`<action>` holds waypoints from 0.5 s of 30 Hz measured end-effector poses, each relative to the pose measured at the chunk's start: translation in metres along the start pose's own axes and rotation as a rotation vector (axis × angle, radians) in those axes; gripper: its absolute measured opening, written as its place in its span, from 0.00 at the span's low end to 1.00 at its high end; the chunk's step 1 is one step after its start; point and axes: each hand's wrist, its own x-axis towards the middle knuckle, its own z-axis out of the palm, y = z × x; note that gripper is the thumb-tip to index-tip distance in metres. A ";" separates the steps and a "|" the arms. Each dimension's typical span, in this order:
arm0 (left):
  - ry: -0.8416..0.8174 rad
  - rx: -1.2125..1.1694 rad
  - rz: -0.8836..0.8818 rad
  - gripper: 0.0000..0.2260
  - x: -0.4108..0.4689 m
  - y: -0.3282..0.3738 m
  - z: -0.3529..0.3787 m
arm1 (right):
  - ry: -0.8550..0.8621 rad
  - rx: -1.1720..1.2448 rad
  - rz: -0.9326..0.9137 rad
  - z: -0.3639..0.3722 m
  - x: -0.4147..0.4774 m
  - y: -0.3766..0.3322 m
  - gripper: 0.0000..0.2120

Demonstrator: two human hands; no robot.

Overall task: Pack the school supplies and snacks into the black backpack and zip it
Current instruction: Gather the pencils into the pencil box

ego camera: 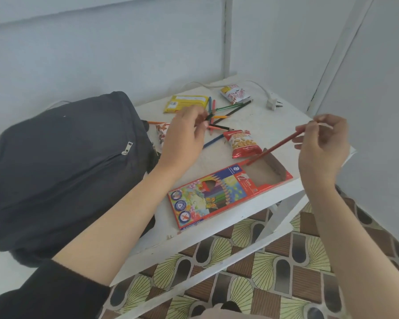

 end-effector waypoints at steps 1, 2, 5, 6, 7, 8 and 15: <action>0.052 -0.101 -0.027 0.04 0.002 0.011 0.003 | 0.015 -0.021 0.004 -0.004 0.001 0.003 0.09; 0.095 -0.201 -0.056 0.04 0.003 0.023 0.006 | 0.026 -0.038 0.011 -0.007 0.003 0.006 0.09; 0.140 -0.422 -0.121 0.03 0.002 0.047 0.018 | 0.022 -0.085 0.007 -0.012 0.008 0.015 0.08; 0.124 -0.450 -0.136 0.03 0.002 0.051 0.023 | 0.011 -0.107 0.001 -0.013 0.008 0.018 0.08; 0.099 -0.468 -0.146 0.04 0.002 0.054 0.028 | -0.003 -0.123 -0.003 -0.013 0.009 0.021 0.09; 0.073 -0.485 -0.152 0.05 0.002 0.056 0.032 | -0.018 -0.136 -0.005 -0.013 0.009 0.023 0.10; -0.051 -0.452 -0.233 0.05 0.001 0.057 0.059 | -0.110 -0.251 0.052 -0.014 0.008 0.039 0.13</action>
